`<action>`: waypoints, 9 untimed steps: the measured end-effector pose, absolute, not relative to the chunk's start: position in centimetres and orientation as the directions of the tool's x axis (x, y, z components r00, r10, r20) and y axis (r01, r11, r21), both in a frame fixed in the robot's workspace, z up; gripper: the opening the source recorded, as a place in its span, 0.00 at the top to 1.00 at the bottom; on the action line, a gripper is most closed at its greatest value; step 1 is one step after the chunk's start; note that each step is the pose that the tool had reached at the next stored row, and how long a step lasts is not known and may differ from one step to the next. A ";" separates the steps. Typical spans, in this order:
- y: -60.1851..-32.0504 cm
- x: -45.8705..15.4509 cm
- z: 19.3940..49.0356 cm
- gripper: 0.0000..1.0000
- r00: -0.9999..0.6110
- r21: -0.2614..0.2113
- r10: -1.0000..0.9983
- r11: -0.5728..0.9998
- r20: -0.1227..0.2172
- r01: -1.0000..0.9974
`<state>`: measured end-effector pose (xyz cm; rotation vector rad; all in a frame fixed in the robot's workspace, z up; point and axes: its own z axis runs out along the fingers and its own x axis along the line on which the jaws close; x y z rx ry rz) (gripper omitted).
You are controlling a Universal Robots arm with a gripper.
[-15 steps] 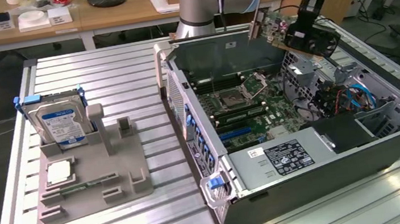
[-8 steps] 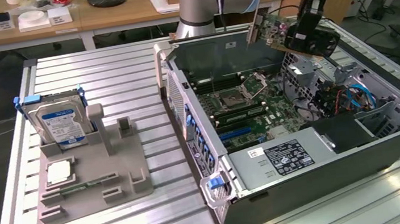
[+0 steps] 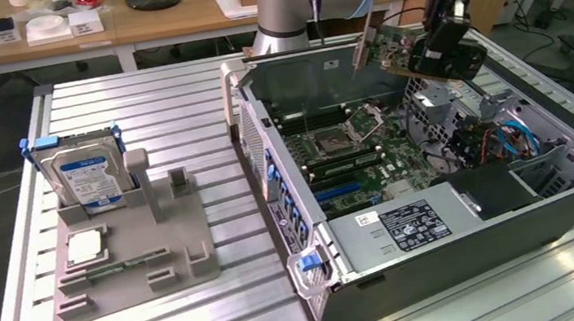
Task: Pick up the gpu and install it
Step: 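Insert the gpu into the slot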
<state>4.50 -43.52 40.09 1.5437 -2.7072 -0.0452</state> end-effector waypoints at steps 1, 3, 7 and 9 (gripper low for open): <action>-43.5 4.5 40.1 0.72 -0.493 0.037 -0.870 0.493 0.007 -0.869; -43.5 4.5 40.0 0.72 -0.462 0.037 -0.887 0.461 0.008 -0.886; -43.5 4.5 39.7 0.72 -0.399 0.037 -0.917 0.399 0.008 -0.916; -43.5 4.5 39.5 0.72 -0.393 0.036 -0.919 0.393 0.005 -0.919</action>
